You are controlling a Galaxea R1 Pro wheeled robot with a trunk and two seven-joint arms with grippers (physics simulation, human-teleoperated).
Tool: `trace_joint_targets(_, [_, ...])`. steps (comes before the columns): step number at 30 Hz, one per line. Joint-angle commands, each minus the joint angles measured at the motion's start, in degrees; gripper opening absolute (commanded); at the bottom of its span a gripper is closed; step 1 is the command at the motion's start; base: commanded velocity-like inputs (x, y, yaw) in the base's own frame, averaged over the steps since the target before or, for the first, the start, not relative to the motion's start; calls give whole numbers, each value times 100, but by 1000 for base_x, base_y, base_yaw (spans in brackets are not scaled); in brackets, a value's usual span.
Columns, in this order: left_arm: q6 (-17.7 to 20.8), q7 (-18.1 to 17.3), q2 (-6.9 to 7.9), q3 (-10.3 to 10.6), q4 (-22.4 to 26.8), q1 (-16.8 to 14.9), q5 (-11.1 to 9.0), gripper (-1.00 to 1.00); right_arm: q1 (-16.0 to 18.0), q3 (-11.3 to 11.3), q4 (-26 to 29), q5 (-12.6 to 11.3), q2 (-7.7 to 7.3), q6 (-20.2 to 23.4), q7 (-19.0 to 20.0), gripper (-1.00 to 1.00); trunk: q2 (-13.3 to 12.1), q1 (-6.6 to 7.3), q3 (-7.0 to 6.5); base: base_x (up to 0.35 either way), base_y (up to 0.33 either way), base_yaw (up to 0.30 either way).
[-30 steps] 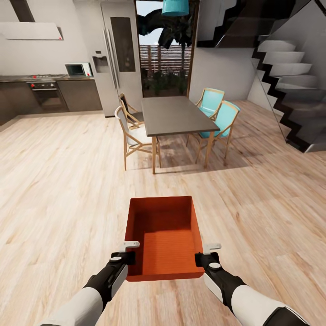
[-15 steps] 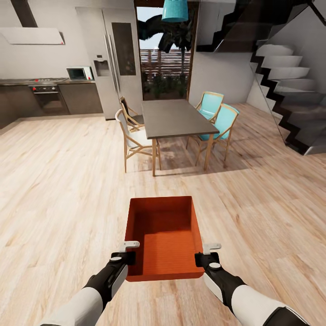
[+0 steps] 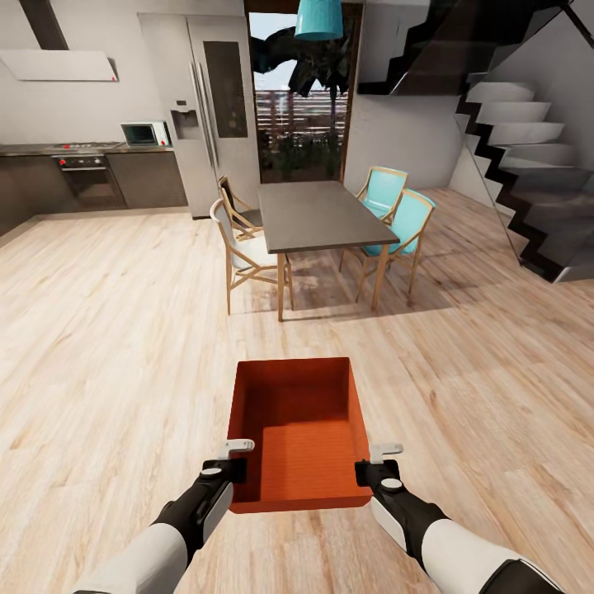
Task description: Move the two storage containers from the living room to the garage. In the garage, place one container on the floor and stack the other container on top of it (either order is fine).
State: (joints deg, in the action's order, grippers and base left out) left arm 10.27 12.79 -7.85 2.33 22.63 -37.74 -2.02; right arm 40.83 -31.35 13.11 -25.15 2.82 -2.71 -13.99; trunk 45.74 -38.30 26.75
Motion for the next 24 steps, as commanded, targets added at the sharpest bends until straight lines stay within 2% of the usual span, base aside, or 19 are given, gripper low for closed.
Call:
trace_joint_targets(1, [37, 57, 82, 22, 32, -5, 35, -100, 4, -64, -300, -129, -71, -17, -54, -100, 5, -1, 6, 0, 0, 0])
trace_joint_targets(14, [37, 57, 82, 22, 34, -5, 35, -100, 4, -64, -305, -127, -71, -37, -56, -100, 5, -1, 6, 0, 0, -3])
trace_joint_targets(24, [37, 57, 82, 16, 31, -5, 35, -100, 4, -64, -302, -130, -71, -37, -58, -100, 5, -1, 6, 0, 0, -255])
